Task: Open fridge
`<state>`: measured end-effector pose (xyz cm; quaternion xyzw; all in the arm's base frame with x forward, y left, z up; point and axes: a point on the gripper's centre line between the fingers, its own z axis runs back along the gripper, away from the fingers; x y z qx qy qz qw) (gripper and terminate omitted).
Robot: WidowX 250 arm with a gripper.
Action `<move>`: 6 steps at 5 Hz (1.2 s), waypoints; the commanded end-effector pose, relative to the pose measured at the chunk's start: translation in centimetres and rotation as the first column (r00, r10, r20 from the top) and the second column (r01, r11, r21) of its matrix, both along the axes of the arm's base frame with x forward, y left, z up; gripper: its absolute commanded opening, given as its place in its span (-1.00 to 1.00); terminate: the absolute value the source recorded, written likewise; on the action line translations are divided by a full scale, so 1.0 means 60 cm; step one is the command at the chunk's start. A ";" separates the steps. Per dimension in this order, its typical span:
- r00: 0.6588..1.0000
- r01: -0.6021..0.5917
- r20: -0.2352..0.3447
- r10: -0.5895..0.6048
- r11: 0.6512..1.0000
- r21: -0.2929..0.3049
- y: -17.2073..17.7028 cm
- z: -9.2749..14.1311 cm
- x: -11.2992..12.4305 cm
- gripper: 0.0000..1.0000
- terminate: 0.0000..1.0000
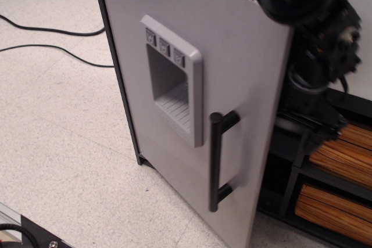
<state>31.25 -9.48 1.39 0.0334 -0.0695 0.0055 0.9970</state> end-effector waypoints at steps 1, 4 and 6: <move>0.993 -0.112 -0.038 0.111 0.993 -0.029 0.082 0.084 -0.086 1.00 -1.00; 0.995 -0.051 0.084 0.049 0.999 0.015 0.189 0.056 -0.222 1.00 -1.00; 0.995 -0.051 0.084 0.049 0.999 0.015 0.189 0.056 -0.222 1.00 1.00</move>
